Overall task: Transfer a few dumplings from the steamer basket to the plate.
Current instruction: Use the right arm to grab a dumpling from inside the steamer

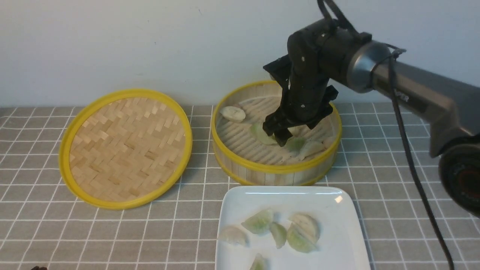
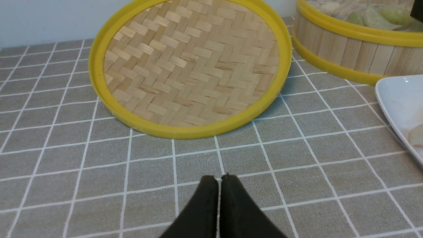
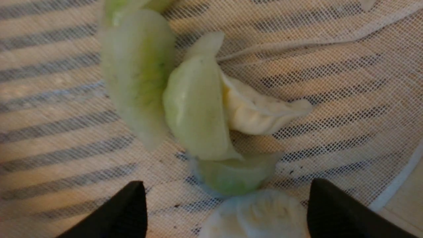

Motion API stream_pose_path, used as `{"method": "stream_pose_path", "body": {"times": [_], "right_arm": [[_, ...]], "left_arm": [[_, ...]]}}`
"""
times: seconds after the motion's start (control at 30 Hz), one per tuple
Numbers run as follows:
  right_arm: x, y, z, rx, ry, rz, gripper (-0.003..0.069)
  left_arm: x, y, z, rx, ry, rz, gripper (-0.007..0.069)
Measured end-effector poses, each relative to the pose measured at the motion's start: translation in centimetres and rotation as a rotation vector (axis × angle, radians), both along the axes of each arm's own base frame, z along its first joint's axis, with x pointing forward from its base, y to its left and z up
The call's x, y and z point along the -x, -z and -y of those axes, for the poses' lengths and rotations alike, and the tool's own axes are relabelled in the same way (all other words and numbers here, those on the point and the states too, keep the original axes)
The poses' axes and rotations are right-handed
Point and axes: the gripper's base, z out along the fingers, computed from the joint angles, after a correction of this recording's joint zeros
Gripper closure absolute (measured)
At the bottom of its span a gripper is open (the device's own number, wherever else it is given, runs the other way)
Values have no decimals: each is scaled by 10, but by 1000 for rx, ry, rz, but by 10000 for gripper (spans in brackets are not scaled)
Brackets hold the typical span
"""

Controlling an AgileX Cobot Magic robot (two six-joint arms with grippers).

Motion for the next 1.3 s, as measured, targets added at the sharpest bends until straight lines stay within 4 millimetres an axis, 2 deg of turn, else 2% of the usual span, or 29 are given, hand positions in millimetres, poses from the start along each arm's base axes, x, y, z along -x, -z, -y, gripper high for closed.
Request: {"method": "stream_pose_path", "body": {"times": [0.23, 0.33, 0.47, 0.7, 0.8, 0.83, 0.87, 1.07, 1.17, 1.2, 1.27, 1.3], "right_arm": [[-8, 2, 18, -20, 50, -16, 69], [-8, 9, 26, -73, 73, -70, 69], [-4, 22, 25, -76, 51, -107, 69], [-4, 32, 22, -75, 33, -121, 77], [-4, 31, 22, -73, 32, -119, 156], [-3, 31, 22, -73, 31, -119, 201], [-3, 31, 21, -68, 31, -119, 280], [2, 26, 16, -56, 17, -122, 284], [7, 5, 15, -76, 20, -93, 284], [7, 5, 15, -76, 20, -93, 284], [11, -17, 16, -91, 15, -49, 284], [12, -22, 17, -93, 15, -40, 284]], "left_arm": [[0, 0, 0, 0, 0, 0, 629], [0, 0, 0, 0, 0, 0, 629], [0, 0, 0, 0, 0, 0, 629], [0, 0, 0, 0, 0, 0, 629], [0, 0, 0, 0, 0, 0, 629], [0, 0, 0, 0, 0, 0, 629], [0, 0, 0, 0, 0, 0, 629], [0, 0, 0, 0, 0, 0, 629], [0, 0, 0, 0, 0, 0, 629], [0, 0, 0, 0, 0, 0, 629], [0, 0, 0, 0, 0, 0, 629], [0, 0, 0, 0, 0, 0, 629]]}}
